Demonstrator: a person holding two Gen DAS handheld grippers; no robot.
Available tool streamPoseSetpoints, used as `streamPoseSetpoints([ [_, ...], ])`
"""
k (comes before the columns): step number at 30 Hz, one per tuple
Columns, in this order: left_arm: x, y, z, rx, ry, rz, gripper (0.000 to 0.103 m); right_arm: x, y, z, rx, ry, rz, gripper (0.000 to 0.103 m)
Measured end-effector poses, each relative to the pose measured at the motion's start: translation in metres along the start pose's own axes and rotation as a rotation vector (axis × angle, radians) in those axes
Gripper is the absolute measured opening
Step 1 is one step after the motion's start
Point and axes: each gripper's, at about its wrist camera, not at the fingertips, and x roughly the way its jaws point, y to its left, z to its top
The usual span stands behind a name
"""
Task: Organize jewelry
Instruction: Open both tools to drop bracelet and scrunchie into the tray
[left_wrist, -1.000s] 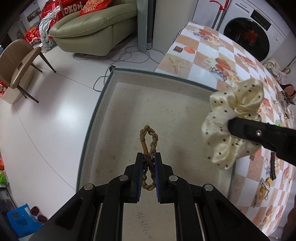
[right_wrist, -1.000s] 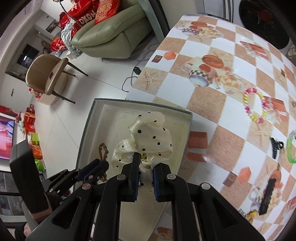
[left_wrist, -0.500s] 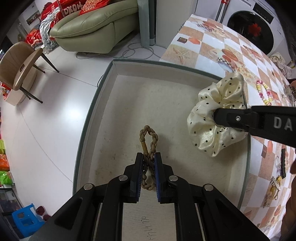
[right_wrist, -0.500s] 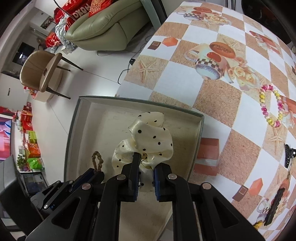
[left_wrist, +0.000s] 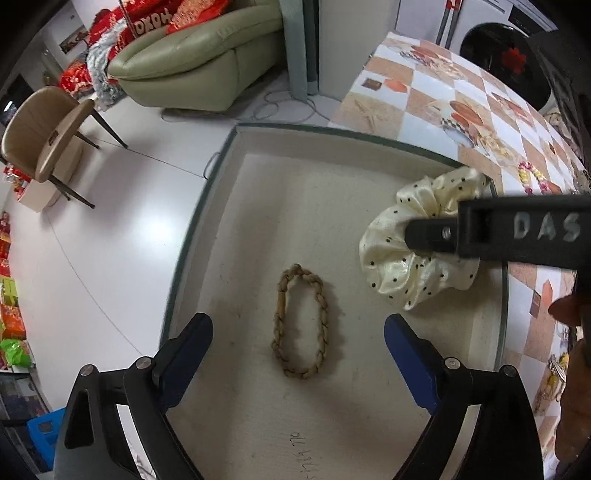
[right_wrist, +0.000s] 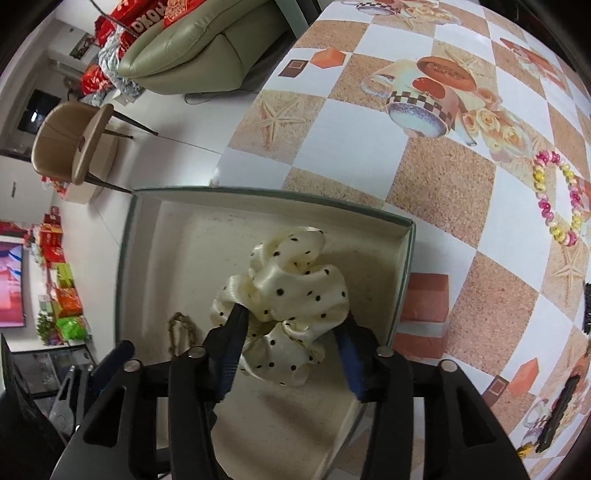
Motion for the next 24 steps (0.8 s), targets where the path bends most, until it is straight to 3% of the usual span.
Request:
streamPoseSetpoints([
  [7,-0.006,-0.004,-0.001,0.019,0.000,0.025,0.098,-0.016,0.000,0.003,0.043,-0.041,0.064,0.065],
  [9,-0.010,-0.005,-0.003,0.027,-0.001,0.027,0.098,-0.025,0.001,0.002,0.041,-0.055,0.078,0.076],
  [16,-0.024,-0.008,-0.003,0.042,0.015,0.009,0.098,-0.062,-0.002,-0.013,0.057,-0.098,0.113,0.080],
  [18,-0.027,-0.011,-0.001,0.049,0.019,0.011,0.103,-0.074,-0.007,-0.021,0.075,-0.112,0.119,0.080],
  [21,-0.035,-0.017,-0.002,0.064,0.017,0.015,0.103,-0.093,-0.022,-0.034,0.097,-0.138,0.111,0.089],
  [24,-0.042,-0.026,-0.005,0.087,0.016,0.005,0.103,-0.110,-0.041,-0.050,0.126,-0.159,0.099,0.089],
])
